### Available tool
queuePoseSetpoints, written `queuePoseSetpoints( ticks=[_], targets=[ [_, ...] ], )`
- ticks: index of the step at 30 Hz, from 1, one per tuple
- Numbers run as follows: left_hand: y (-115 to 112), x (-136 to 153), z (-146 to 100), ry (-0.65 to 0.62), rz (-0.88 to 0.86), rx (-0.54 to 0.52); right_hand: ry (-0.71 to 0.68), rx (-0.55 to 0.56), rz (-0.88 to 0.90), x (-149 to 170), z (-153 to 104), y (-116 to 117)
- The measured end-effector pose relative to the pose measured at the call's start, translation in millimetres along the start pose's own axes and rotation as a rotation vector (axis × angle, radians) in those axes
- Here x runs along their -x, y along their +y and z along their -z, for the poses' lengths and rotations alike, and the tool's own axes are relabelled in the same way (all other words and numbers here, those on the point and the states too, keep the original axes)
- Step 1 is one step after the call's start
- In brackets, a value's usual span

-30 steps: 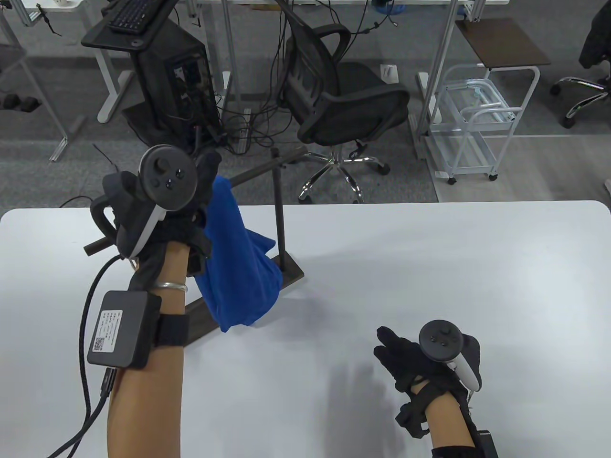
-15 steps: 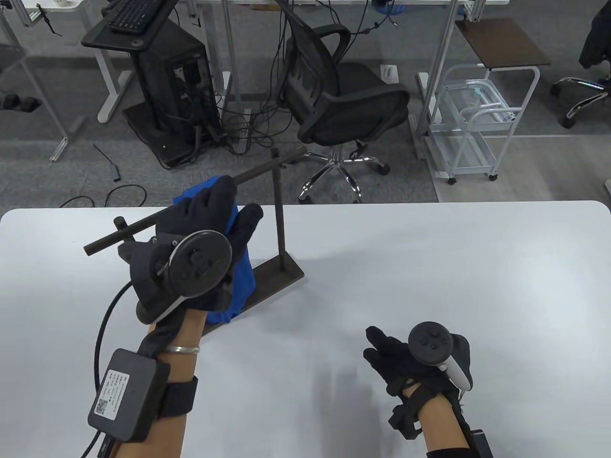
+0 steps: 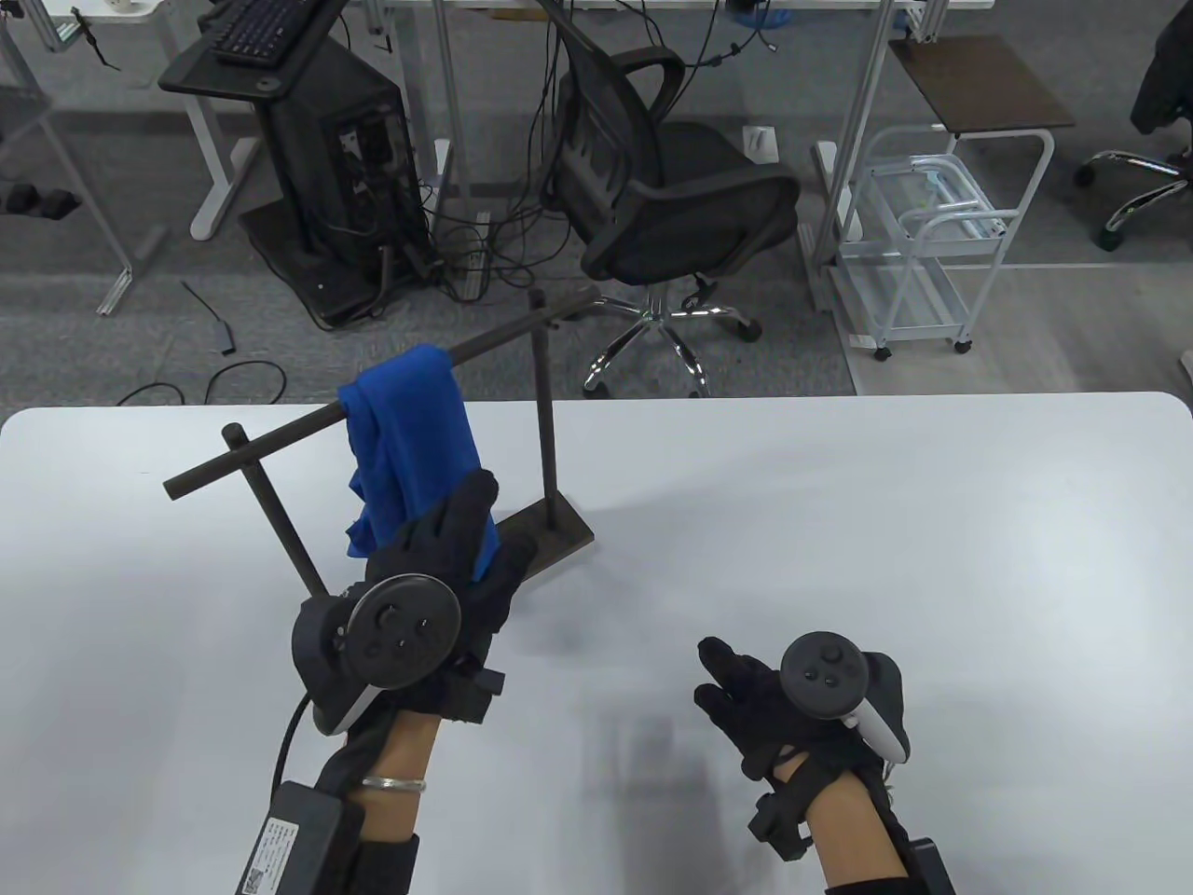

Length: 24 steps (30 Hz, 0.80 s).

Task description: Hang t-shirt on desktop hanging rack

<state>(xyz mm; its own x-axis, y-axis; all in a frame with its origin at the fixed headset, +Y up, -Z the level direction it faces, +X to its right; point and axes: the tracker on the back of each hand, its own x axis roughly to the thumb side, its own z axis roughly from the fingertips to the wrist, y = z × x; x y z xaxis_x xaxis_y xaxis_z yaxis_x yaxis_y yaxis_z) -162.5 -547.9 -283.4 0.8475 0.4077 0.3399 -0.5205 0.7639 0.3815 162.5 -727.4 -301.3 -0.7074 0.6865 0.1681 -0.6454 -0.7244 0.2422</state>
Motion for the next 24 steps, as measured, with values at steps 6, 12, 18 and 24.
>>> queuePoseSetpoints(
  ticks=[6, 12, 18, 24],
  targets=[
    [-35.0, 14.1, -24.8, -0.029, 0.039, 0.085, -0.047, 0.024, -0.015, -3.7, 1.2, 3.1],
    [-66.9, 32.1, -51.8, 0.023, -0.035, 0.120, -0.066, 0.027, -0.029, -5.1, 2.4, 5.1],
    [-113.6, 52.9, -89.8, 0.095, -0.193, 0.182, -0.073, 0.012, -0.052, -6.4, 3.6, 9.5],
    [-144.6, 67.8, -108.2, 0.121, -0.221, 0.315, -0.078, -0.006, -0.075, -8.1, 5.0, 14.6]
  ],
)
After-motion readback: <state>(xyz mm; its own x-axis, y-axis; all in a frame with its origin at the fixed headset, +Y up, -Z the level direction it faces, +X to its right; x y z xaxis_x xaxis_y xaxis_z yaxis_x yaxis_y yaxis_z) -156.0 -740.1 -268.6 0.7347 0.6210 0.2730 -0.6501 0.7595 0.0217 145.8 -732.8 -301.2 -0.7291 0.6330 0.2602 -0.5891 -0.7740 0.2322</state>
